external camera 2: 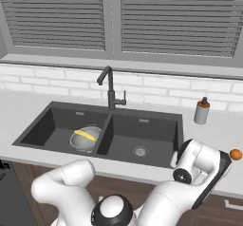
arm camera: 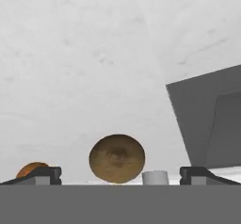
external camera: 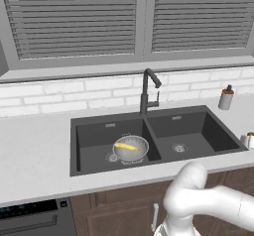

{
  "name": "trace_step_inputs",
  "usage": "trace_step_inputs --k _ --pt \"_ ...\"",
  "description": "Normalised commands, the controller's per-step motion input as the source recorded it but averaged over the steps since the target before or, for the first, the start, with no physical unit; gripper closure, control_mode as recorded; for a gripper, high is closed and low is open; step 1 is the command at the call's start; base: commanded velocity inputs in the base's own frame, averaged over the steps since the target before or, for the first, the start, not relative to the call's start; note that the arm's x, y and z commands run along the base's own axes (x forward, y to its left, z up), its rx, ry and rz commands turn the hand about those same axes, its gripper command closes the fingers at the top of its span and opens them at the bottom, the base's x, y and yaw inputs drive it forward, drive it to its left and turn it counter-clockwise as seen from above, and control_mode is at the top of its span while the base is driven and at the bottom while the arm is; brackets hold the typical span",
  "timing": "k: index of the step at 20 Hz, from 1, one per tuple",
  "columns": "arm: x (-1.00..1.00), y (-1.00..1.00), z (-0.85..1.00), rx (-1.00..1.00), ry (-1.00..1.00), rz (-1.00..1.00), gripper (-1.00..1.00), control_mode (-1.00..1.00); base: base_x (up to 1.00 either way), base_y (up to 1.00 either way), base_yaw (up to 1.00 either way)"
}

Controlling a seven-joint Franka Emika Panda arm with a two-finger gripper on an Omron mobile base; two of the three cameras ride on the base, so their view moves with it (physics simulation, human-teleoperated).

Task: Put the colander in the sink, put the kiwi, banana, tangerine in the colander, and turn on the sink faucet and pour water over the colander.

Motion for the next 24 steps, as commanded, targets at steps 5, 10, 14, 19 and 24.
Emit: trace_step_inputs --k 5,10,14,19,24 --pt "0.39 -0.29 -0.19 0.01 0.0 0.0 -1.0 -1.0 0.0 0.0 0.0" --pt "0.38 -0.41 -0.16 0.01 0.09 0.0 -1.0 -1.0 0.0 0.0 0.0" --pt "0.38 -0.42 -0.15 0.02 0.19 0.0 -1.0 -1.0 0.0 0.0 0.0" --pt "0.39 -0.29 -0.19 0.07 0.19 0.0 -1.0 -1.0 0.0 0.0 0.0" --pt "0.11 -0.4 -0.35 0.17 0.25 -0.01 -1.0 -1.0 0.0 0.0 0.0"
